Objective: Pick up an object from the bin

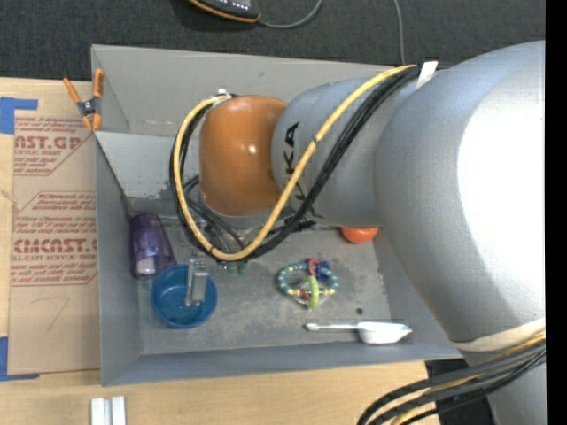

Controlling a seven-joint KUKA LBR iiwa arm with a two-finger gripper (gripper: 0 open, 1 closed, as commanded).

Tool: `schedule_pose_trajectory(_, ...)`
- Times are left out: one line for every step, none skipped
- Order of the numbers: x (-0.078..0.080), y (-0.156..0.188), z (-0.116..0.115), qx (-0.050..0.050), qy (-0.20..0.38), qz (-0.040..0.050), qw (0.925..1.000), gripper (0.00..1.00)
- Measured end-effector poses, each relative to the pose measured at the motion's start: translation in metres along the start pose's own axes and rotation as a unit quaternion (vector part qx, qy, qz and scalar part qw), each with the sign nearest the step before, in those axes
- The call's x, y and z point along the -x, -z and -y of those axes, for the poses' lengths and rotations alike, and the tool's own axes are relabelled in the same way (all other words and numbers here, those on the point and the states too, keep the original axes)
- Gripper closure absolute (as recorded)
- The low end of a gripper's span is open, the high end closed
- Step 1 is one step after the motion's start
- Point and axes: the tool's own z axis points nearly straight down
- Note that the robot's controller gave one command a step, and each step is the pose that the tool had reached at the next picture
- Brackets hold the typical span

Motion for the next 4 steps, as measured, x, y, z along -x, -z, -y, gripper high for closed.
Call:
schedule_pose_trajectory(0.0, 0.0, 0.0, 0.0, 0.0, 0.0, 1.0, 0.0)
schedule_pose_trajectory(-0.051, -0.057, -0.004, -0.003, 0.008, -0.0043, 1.0, 0.0)
schedule_pose_trajectory(-0.042, -0.05, -0.003, -0.002, 0.062, 0.0004, 0.9981, 0.0)
schedule_pose_trajectory(-0.047, -0.065, 0.0, -0.001, 0.169, 0.0013, 0.9857, 1.0)
